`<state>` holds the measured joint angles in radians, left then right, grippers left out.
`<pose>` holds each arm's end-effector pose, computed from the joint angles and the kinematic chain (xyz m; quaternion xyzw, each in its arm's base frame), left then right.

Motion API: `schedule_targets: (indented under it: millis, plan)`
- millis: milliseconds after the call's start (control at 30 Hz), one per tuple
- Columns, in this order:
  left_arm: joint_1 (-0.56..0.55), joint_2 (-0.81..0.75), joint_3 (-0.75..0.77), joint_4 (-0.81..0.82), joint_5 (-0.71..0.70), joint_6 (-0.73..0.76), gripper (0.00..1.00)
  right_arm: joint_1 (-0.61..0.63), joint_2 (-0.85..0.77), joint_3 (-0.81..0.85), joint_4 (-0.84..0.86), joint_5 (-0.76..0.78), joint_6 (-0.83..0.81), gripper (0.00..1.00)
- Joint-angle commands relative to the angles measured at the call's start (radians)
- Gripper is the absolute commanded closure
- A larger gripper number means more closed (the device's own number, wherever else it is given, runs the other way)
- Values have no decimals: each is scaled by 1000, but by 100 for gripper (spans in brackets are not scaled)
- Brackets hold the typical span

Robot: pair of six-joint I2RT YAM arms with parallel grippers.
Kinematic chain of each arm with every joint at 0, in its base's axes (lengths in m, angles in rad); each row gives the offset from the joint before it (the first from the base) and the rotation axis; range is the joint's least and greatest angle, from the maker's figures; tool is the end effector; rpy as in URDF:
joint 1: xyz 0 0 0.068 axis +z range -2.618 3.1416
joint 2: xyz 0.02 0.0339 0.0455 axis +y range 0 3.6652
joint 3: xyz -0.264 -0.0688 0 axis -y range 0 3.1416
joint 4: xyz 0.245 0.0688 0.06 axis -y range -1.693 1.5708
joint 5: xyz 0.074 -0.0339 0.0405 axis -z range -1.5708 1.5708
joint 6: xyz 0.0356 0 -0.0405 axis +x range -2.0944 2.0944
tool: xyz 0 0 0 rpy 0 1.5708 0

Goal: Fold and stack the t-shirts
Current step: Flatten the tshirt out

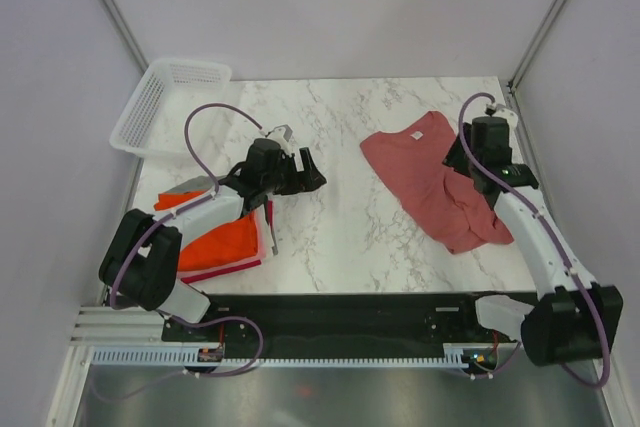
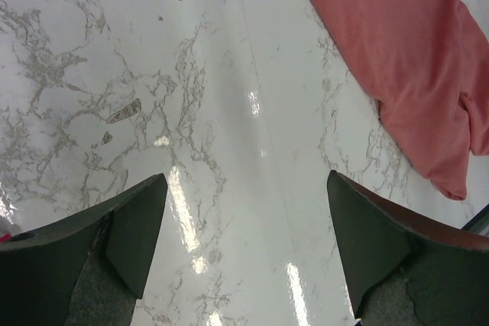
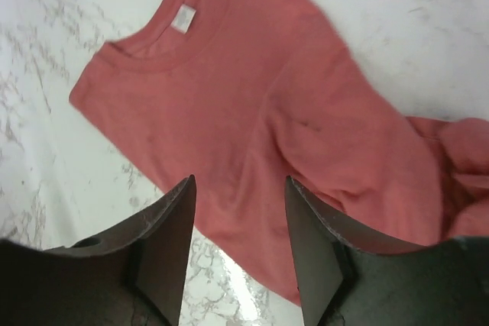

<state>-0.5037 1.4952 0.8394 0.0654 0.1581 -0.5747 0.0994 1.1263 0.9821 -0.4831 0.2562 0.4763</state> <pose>0.2789 -0.1601 0.2141 0.0059 0.8803 -0.3008 0.3670 0.2450 0.0154 0.3124 0.2225 0.8570 0.0188 0.4645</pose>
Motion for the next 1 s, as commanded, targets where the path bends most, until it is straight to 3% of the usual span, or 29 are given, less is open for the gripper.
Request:
schedule_targets:
  millis: [0,100,200,400,633,733,833,867,900,967]
  plan:
    - [-6,0,41,2,-26,44,7,28,158,75,66,-199,-50,42]
    - [-6,10,41,-1,-32,42,7,92,301,141,78,-181,-42,33]
    - [-6,11,41,-3,-29,41,7,152,433,200,81,-132,-33,30]
    - [-6,0,40,-21,-61,29,7,224,654,280,87,-58,-33,28]
    - [-4,-6,46,-51,-100,18,7,255,762,273,123,-49,-31,32]
    - [10,-39,38,-110,-205,-14,6,272,788,282,127,-66,-54,49]
    - [31,-70,17,-107,-204,-34,5,301,803,299,121,-86,-80,65]
    - [33,-73,15,-105,-204,-37,5,307,803,299,123,-103,-88,72]
    - [34,-70,13,-104,-204,-37,5,316,790,299,124,-115,-94,89]
    - [34,-70,13,-104,-207,-39,5,353,744,267,149,-161,-117,100]
